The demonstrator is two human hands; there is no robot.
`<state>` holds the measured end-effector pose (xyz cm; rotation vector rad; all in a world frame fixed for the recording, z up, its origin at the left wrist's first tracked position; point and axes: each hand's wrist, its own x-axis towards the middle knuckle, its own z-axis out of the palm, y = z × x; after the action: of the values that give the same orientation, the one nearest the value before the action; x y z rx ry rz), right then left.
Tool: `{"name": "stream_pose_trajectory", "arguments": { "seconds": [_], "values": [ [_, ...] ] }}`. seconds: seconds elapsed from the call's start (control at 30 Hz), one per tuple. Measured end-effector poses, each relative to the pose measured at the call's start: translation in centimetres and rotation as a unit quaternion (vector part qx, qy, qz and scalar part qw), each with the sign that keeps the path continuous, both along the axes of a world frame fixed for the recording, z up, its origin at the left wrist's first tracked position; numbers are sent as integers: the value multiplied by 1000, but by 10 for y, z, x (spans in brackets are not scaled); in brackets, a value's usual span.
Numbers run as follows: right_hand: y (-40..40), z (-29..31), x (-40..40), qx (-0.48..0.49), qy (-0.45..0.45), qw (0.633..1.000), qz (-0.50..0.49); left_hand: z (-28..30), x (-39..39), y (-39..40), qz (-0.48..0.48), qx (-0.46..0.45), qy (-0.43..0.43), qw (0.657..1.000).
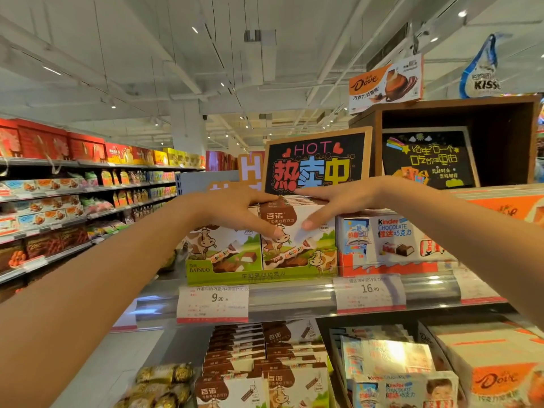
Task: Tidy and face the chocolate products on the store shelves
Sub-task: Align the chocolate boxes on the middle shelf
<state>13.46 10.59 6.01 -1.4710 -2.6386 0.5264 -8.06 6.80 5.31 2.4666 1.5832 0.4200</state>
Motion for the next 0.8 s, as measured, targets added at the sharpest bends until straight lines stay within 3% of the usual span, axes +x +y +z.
{"name": "stream_pose_trajectory", "arguments": {
  "seconds": [0.1,0.23,0.33,0.4,0.47,0.6,0.8],
  "values": [
    [-3,-7,2,23,36,999,-4,8,-17,-5,5,-8,16,1000],
    [-10,-10,3,27,70,997,-8,6,-61,-11,63,-47,-53,996],
    [-17,-5,1,12,87,995,-37,-8,-83,-14,107,-61,-201,972],
    [-24,0,-3,-25,173,984,-44,-16,-82,-17,68,-113,-330,935],
    [-28,2,-12,-57,246,967,-35,-20,-74,-20,35,-155,-390,907],
    [-31,-1,-20,-109,380,916,-67,-23,-68,-18,37,-174,-420,890],
    [-43,-2,-25,-109,440,887,-84,-24,-63,-21,47,-155,-421,893]
  ]
}}
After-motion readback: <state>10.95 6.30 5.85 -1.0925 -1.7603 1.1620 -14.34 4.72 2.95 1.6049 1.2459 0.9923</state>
